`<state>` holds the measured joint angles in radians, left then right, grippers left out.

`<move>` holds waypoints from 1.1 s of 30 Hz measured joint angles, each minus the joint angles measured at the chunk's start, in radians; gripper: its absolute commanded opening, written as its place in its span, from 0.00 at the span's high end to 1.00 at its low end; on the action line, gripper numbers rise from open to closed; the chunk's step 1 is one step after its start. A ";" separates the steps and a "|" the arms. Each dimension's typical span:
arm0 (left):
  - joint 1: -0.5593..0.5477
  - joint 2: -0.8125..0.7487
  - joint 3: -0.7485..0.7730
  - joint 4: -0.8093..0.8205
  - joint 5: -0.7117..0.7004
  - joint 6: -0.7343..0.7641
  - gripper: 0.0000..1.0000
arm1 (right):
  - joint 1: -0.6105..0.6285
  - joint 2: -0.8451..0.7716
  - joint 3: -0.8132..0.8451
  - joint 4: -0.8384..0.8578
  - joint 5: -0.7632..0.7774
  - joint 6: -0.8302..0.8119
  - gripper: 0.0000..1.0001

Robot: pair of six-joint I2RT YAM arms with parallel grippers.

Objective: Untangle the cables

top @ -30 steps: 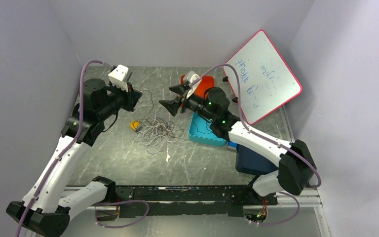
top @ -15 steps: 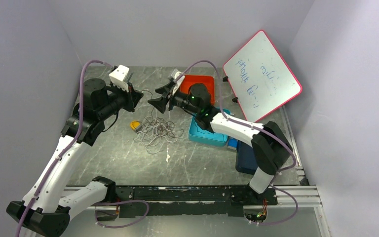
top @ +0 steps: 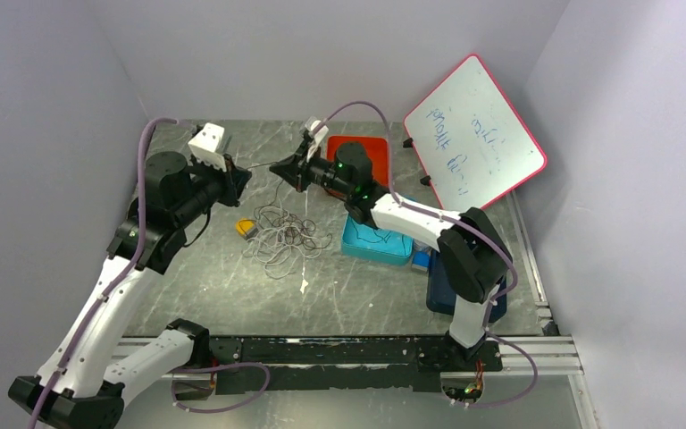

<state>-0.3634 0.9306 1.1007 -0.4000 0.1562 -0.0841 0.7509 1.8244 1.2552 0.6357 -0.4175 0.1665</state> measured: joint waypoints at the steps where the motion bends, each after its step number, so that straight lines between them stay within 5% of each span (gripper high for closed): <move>1: 0.000 -0.012 -0.008 0.000 -0.024 -0.008 0.93 | -0.005 0.000 0.008 -0.009 -0.004 0.004 1.00; 3: 0.000 -0.030 -0.023 -0.002 -0.066 -0.025 0.88 | -0.011 -0.003 0.019 -0.021 -0.017 0.014 1.00; 8: 0.000 -0.050 -0.057 -0.004 -0.196 -0.085 0.50 | -0.013 -0.036 0.020 -0.084 -0.020 0.019 1.00; 11: 0.001 -0.048 -0.082 -0.009 -0.256 -0.130 0.40 | -0.015 -0.060 0.034 -0.147 -0.002 0.020 1.00; 22: 0.001 -0.034 -0.129 0.007 -0.287 -0.192 0.26 | -0.015 -0.083 0.163 -0.341 0.063 0.006 1.00; 33: 0.001 -0.067 -0.182 0.137 -0.158 -0.173 0.20 | -0.015 -0.088 0.175 -0.417 0.096 0.046 1.00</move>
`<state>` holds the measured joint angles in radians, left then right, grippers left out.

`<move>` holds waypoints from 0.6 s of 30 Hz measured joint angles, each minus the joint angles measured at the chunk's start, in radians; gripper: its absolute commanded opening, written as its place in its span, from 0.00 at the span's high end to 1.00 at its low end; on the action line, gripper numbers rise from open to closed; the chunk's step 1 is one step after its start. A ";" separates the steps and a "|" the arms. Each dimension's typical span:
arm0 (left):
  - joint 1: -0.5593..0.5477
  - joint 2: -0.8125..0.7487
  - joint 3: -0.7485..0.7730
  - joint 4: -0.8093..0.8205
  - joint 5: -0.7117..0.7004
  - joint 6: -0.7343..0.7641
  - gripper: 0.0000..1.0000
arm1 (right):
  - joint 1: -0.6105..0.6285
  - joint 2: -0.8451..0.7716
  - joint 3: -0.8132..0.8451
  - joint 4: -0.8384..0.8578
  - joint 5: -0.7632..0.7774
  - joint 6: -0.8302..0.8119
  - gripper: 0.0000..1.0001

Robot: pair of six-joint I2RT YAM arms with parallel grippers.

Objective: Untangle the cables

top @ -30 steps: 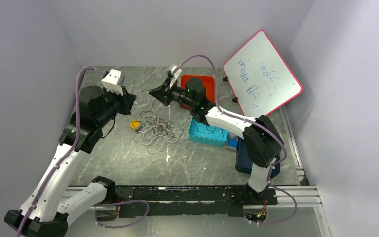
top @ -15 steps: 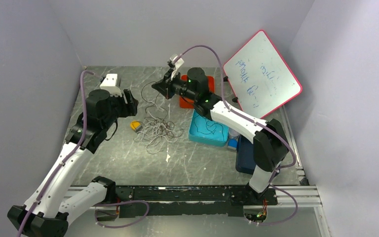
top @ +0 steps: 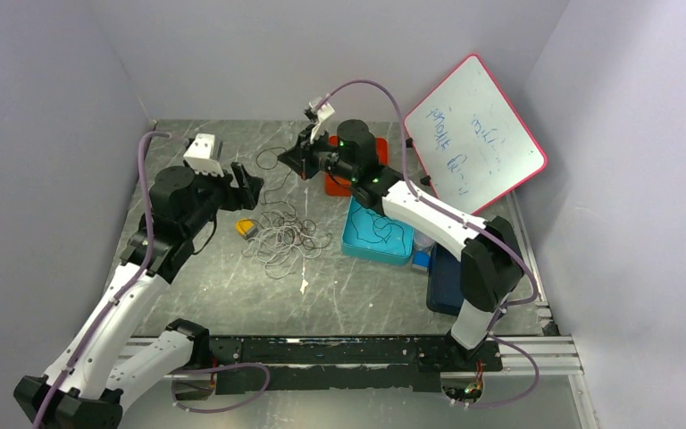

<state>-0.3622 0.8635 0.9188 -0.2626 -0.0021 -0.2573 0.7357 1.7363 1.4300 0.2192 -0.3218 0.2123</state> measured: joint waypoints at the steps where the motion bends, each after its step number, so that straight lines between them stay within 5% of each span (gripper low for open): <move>1: 0.000 0.006 0.000 0.010 0.010 0.003 0.20 | 0.000 -0.002 0.000 -0.003 0.001 0.004 1.00; 18: 0.000 0.113 -0.088 0.221 0.169 0.015 0.26 | -0.031 -0.073 0.087 -0.019 0.000 0.185 1.00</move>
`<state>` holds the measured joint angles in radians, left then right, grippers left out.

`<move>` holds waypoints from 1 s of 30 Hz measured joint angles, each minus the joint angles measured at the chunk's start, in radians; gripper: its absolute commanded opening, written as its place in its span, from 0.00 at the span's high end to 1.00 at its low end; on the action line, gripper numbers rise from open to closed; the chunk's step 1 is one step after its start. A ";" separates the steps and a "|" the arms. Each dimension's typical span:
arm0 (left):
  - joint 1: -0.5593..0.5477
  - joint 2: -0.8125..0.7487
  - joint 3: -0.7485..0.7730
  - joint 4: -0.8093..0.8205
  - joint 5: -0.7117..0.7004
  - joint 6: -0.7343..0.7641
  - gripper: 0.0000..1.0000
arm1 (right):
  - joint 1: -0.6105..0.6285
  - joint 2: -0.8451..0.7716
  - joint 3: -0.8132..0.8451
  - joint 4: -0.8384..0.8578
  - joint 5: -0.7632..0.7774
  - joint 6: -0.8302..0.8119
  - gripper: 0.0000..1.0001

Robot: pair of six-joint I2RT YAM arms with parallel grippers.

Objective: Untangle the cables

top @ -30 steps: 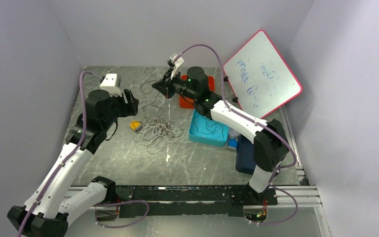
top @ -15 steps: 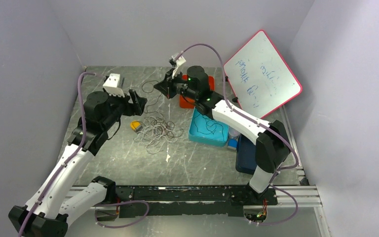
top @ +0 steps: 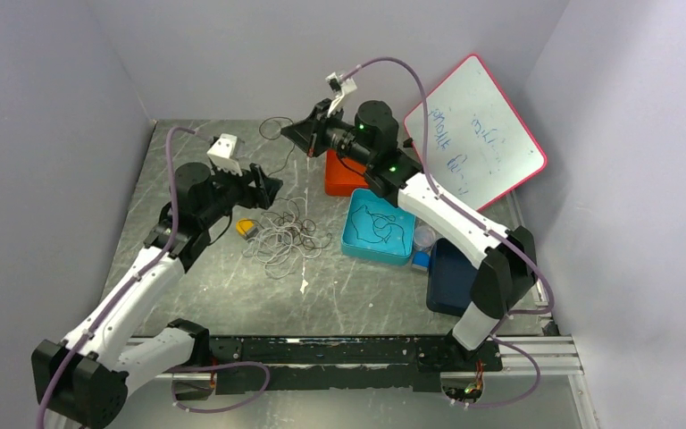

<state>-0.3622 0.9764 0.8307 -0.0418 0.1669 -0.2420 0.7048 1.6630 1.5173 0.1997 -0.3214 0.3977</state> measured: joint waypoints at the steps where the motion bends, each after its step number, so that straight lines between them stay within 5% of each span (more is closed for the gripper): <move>1: 0.000 0.016 0.000 0.018 0.006 0.002 0.30 | -0.004 0.000 0.008 -0.001 -0.010 0.013 1.00; 5: 0.000 0.106 0.000 0.090 0.033 0.014 0.46 | -0.013 -0.002 0.021 0.005 -0.046 0.053 1.00; 30: -0.004 0.510 -0.228 0.479 0.274 -0.188 0.56 | -0.173 -0.210 0.063 0.124 -0.209 0.271 1.00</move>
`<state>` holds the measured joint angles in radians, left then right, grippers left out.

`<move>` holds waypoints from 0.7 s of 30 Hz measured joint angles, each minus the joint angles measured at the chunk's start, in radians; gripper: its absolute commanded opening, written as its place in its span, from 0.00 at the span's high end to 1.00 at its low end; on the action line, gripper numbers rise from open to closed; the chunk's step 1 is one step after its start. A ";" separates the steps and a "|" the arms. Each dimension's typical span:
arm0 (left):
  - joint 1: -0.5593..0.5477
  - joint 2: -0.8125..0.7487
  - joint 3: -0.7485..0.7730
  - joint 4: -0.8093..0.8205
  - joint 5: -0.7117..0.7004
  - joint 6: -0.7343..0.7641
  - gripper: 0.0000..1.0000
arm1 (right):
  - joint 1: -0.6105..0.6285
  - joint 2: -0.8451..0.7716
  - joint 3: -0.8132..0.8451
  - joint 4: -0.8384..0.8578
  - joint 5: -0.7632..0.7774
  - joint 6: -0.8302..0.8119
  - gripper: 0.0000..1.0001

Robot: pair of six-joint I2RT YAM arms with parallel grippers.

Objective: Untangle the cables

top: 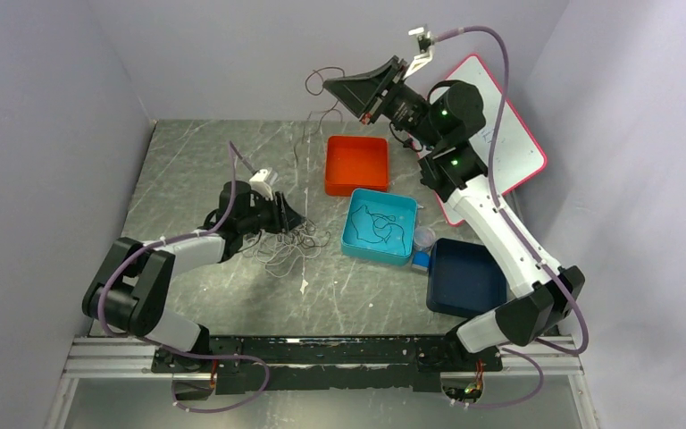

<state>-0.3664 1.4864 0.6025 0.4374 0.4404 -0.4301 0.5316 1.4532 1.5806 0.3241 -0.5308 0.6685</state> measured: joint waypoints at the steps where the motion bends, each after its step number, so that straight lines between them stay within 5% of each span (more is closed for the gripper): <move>1: -0.003 0.004 0.000 0.000 0.000 0.001 0.56 | -0.007 -0.002 0.002 0.000 0.001 -0.001 1.00; 14: -0.031 0.017 -0.064 -0.034 -0.058 0.010 0.59 | -0.028 -0.114 0.009 -0.141 0.170 -0.201 1.00; 21: -0.031 -0.087 -0.036 -0.142 -0.151 0.004 0.50 | -0.029 -0.163 -0.043 -0.240 0.316 -0.321 1.00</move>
<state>-0.3973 1.3998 0.5663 0.2958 0.2897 -0.4263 0.5030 1.2900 1.5372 0.0837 -0.2146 0.3473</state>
